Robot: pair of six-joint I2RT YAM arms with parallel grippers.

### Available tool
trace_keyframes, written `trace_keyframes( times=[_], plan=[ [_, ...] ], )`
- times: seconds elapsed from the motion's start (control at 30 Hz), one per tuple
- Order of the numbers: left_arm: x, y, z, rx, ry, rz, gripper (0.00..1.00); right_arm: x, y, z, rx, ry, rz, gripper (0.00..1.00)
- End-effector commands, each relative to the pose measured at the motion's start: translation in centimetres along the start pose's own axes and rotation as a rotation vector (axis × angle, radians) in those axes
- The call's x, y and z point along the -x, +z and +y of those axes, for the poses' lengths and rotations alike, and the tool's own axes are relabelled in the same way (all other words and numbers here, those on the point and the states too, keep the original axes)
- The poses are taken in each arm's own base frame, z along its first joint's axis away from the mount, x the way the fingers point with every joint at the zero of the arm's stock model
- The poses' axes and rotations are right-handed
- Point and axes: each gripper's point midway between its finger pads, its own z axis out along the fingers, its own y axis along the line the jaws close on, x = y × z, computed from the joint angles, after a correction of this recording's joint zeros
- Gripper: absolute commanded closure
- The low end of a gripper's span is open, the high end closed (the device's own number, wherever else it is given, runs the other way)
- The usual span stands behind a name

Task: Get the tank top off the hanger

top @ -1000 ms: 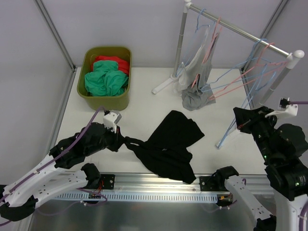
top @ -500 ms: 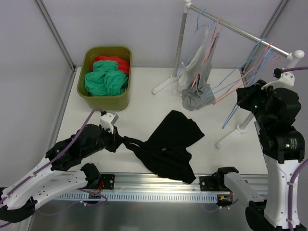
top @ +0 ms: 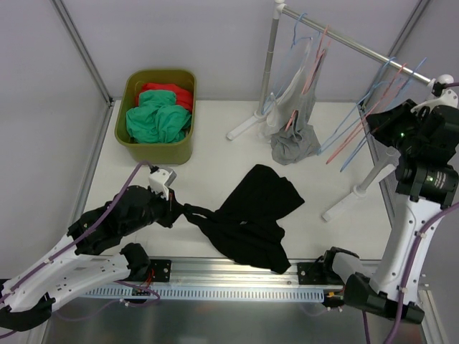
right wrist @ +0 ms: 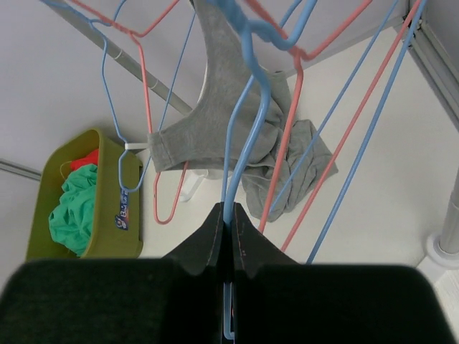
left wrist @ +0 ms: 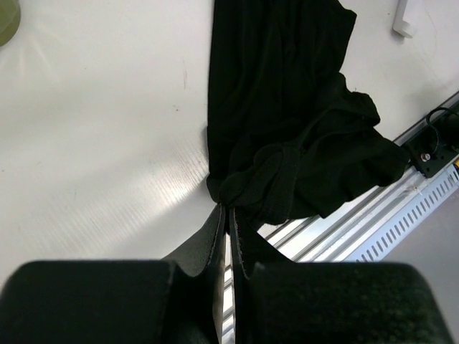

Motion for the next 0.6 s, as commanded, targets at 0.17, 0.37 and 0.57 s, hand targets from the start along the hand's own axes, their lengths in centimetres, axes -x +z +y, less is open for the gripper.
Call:
trace_keyframes(
  times=[0.17, 0.37, 0.57],
  plan=[
    [-0.5, -0.2, -0.4, -0.023, 0.028, 0.011, 1.00, 4.2, 2.7, 1.5, 0.133, 0.068, -0.017, 1.00],
    [-0.5, -0.1, -0.3, -0.015, 0.025, 0.010, 0.95, 1.6, 5.5, -1.5, 0.092, 0.121, 0.055, 1.00],
    [-0.5, 0.1, -0.2, -0.001, 0.023, 0.015, 0.59, -0.6, 5.6, -2.6, 0.090, 0.145, 0.064, 1.00]
  ],
)
